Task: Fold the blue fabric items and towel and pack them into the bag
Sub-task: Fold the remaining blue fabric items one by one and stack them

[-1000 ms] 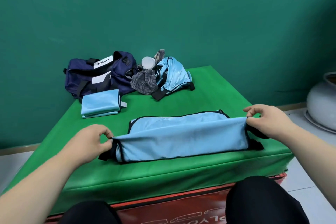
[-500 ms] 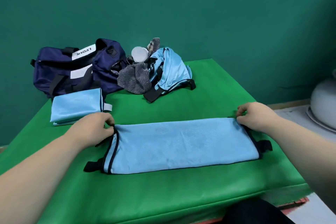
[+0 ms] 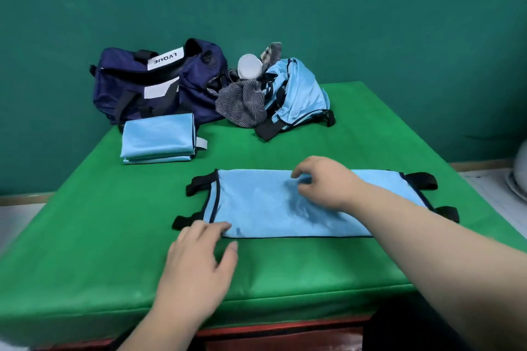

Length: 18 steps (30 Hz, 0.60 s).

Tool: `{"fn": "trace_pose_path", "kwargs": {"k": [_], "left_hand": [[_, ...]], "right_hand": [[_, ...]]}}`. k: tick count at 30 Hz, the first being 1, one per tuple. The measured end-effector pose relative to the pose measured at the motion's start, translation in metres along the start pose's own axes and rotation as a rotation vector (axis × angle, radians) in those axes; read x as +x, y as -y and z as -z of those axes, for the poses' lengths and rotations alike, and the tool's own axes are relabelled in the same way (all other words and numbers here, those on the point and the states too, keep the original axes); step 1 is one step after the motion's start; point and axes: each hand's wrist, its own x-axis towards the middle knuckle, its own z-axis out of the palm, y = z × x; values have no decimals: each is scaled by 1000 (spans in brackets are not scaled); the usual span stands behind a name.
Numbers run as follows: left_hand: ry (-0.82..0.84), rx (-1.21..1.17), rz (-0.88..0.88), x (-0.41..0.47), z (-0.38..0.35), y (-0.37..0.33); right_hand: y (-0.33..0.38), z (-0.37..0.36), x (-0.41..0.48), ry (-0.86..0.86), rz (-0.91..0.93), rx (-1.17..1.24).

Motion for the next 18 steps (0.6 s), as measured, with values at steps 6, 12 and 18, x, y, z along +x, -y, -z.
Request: {"fn": "trace_pose_path", "kwargs": {"k": [6, 12, 18], "left_hand": [[25, 156, -100, -19, -6, -1], [33, 294, -99, -21, -19, 1], [-174, 276, -59, -3, -33, 6]], "right_hand": [[75, -28, 34, 101, 100, 9], [101, -41, 66, 188, 96, -17], [110, -54, 89, 183, 170, -114]]}}
